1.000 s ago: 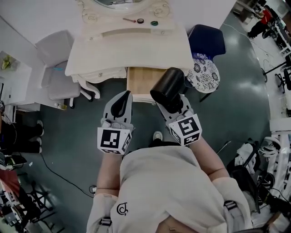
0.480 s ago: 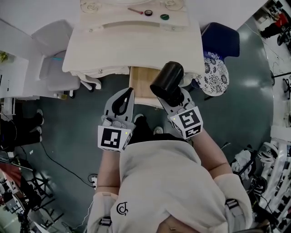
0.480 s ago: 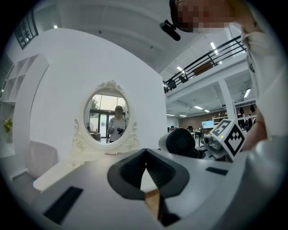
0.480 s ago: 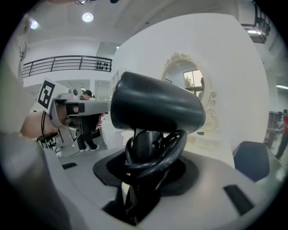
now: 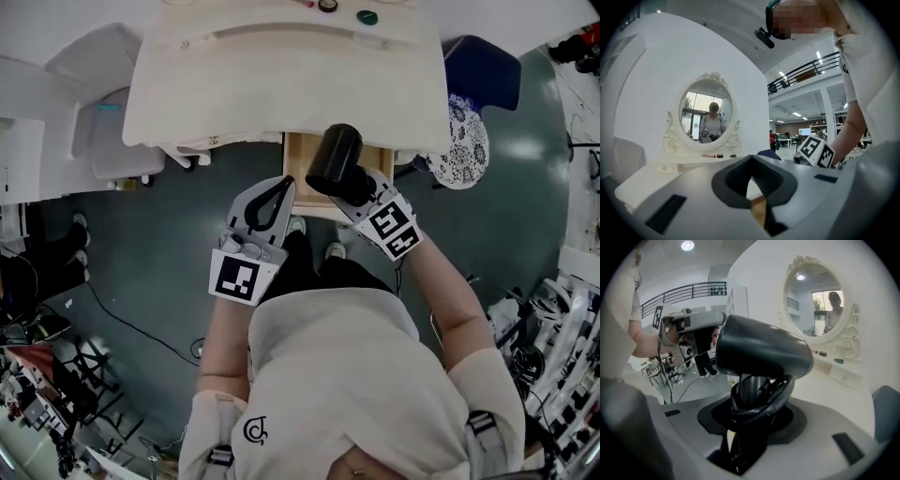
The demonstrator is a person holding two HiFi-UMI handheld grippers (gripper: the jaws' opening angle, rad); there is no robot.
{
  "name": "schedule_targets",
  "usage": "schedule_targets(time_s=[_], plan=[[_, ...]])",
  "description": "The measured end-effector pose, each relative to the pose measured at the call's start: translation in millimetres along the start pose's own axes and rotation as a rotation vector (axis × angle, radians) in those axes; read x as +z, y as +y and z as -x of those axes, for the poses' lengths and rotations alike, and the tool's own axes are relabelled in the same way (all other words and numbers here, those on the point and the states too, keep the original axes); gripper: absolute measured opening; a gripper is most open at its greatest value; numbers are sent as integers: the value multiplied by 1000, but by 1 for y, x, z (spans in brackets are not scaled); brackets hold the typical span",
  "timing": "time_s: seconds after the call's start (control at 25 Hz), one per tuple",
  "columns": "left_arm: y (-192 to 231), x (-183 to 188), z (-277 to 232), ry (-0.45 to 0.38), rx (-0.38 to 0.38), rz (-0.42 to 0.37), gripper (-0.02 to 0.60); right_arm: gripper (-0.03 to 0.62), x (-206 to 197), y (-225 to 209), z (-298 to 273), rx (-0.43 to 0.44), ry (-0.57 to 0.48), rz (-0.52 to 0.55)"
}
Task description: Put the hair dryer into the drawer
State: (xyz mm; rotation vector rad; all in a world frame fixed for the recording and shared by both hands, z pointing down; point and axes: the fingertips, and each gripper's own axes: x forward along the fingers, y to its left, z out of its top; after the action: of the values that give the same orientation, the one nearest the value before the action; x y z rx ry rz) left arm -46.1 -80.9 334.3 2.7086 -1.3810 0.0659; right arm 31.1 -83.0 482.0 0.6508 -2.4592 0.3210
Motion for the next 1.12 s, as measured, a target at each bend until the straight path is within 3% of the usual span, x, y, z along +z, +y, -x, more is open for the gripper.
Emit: schedule_targets(time_s=[0.28,0.64,0.92,1.12], plan=[[19,-37,-6,45,9,92,14,179,-76,10,-65,169,257,99],[27,-79,1,120,24,124,14,172,-157,12,-109,307,530,156],[32,-103,8,154,52,150,14,170,-191,4,-123,346,655,278],[33,-123,13,195,59,167,14,176,-203,7,-130,359,655,326]])
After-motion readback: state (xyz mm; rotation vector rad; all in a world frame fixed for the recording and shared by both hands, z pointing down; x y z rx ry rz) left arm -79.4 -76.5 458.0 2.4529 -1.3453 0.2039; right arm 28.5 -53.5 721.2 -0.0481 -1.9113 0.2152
